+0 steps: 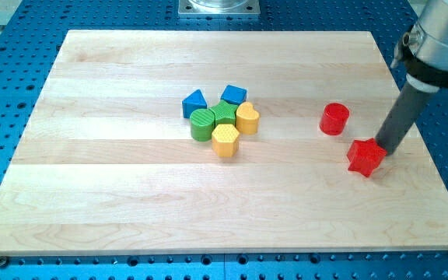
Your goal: Push the red blocks to the bottom right side of the board
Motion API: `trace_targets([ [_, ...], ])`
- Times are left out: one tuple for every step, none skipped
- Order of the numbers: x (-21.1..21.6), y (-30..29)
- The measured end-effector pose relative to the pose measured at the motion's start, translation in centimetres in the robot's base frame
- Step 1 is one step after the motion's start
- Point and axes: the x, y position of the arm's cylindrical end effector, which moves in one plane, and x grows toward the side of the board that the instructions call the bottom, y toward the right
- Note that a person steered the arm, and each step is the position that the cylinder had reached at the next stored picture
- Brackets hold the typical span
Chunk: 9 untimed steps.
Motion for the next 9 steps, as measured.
trace_targets([
  [0.0, -2.0],
  [3.2, -2.2],
  [3.6, -0.6],
  [1.3, -0.3],
  [1.0, -2.6],
  [2.5, -5.3],
  [2.9, -11.5],
  [4.1, -6.7],
  [5.4, -2.6],
])
